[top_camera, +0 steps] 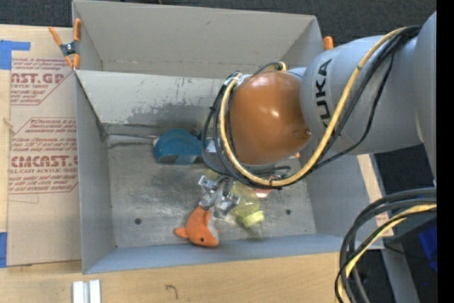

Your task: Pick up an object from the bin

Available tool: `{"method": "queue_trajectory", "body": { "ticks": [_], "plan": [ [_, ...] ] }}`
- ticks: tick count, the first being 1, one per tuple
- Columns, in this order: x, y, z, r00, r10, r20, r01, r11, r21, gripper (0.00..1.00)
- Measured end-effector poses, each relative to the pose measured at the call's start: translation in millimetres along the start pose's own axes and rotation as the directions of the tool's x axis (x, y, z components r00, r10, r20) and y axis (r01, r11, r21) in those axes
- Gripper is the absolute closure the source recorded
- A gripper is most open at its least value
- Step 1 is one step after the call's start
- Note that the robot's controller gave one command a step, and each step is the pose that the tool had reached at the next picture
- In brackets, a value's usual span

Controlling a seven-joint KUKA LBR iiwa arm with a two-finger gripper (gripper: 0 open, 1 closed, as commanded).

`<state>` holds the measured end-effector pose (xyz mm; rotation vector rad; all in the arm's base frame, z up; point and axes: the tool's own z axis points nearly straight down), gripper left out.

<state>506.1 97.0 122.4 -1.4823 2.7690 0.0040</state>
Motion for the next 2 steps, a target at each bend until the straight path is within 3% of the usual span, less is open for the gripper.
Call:
{"method": "queue_trajectory", "body": {
  "ticks": [1, 2],
  "plan": [
    [0.0, 0, 0, 1.0, 0.0, 0.0, 0.0, 1.0, 0.0, 1.0],
    [12.2, 1, -40, 0.999, 0.033, -0.006, -0.033, 0.999, -0.006, 1.0]
  ]
}}
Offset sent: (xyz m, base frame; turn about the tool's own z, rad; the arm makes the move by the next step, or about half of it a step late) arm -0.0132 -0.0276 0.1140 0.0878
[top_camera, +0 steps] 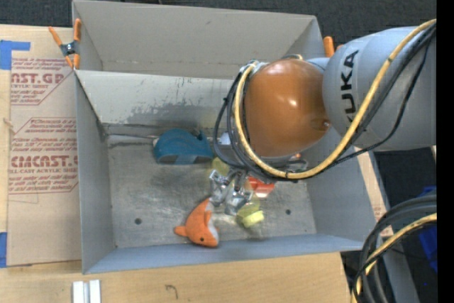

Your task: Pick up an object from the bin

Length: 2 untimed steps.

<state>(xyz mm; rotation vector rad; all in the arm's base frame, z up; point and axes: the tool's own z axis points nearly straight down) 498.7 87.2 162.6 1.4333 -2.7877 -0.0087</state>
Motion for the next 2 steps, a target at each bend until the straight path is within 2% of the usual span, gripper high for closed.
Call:
{"method": "queue_trajectory", "body": {
  "ticks": [1, 2],
  "plan": [
    [-63.5, 26.7, -43.4, 0.955, 0.296, 0.01, -0.296, 0.955, 0.005, 0.0],
    [-62.6, 25.9, -42.9, 0.955, 0.298, 0.009, -0.298, 0.955, 0.006, 0.0]
  ]
}}
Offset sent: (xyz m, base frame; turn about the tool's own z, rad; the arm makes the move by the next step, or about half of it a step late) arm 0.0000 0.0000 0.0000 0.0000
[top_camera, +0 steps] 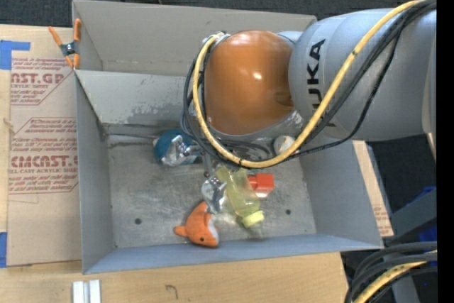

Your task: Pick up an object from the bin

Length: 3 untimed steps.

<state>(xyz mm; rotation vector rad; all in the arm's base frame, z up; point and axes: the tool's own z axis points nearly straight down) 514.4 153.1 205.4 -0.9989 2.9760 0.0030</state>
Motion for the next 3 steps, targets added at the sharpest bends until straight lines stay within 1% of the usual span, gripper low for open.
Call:
{"method": "queue_trajectory", "body": {
  "ticks": [1, 2, 3],
  "plan": [
    [13.2, -4, 25, 0.995, -0.099, 0.008, 0.099, 0.995, 0.004, 0.0],
    [41.8, -9, 134, 0.893, -0.45, 0.005, 0.45, 0.893, 0.002, 1.0],
    [41.8, -9, 134, 0.893, -0.45, 0.005, 0.45, 0.893, 0.002, 1.0]
  ]
}}
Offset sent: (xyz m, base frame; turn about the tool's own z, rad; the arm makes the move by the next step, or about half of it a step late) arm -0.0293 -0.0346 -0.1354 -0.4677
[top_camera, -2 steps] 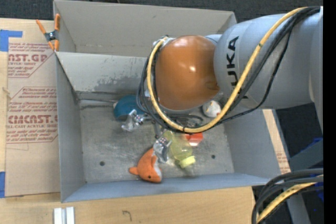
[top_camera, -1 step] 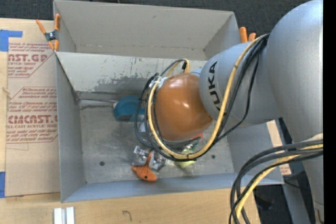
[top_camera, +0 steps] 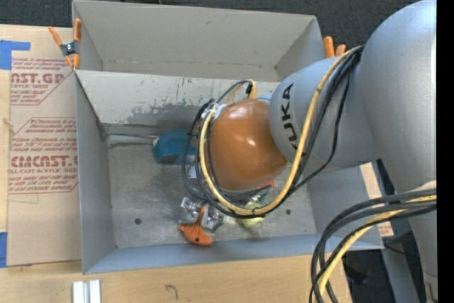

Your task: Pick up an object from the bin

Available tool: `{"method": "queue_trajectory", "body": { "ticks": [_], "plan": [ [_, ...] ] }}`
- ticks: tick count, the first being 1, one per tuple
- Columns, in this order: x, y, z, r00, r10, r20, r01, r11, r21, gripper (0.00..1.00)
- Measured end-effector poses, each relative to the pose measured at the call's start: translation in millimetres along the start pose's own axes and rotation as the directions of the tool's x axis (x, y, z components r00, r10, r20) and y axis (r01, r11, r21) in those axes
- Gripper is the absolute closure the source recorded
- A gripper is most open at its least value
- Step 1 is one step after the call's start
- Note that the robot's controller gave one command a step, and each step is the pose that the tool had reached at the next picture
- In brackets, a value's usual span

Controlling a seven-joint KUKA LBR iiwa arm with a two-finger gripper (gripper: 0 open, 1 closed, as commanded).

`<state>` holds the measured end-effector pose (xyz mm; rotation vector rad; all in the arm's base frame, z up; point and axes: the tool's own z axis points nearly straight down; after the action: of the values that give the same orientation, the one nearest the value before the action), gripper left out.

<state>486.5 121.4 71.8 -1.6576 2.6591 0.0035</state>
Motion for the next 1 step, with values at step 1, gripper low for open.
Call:
{"method": "queue_trajectory", "body": {
  "ticks": [1],
  "plan": [
    [36.1, -30.6, -4.1, 1.0, -0.019, -0.003, 0.019, 1.0, -0.005, 1.0]
  ]
}}
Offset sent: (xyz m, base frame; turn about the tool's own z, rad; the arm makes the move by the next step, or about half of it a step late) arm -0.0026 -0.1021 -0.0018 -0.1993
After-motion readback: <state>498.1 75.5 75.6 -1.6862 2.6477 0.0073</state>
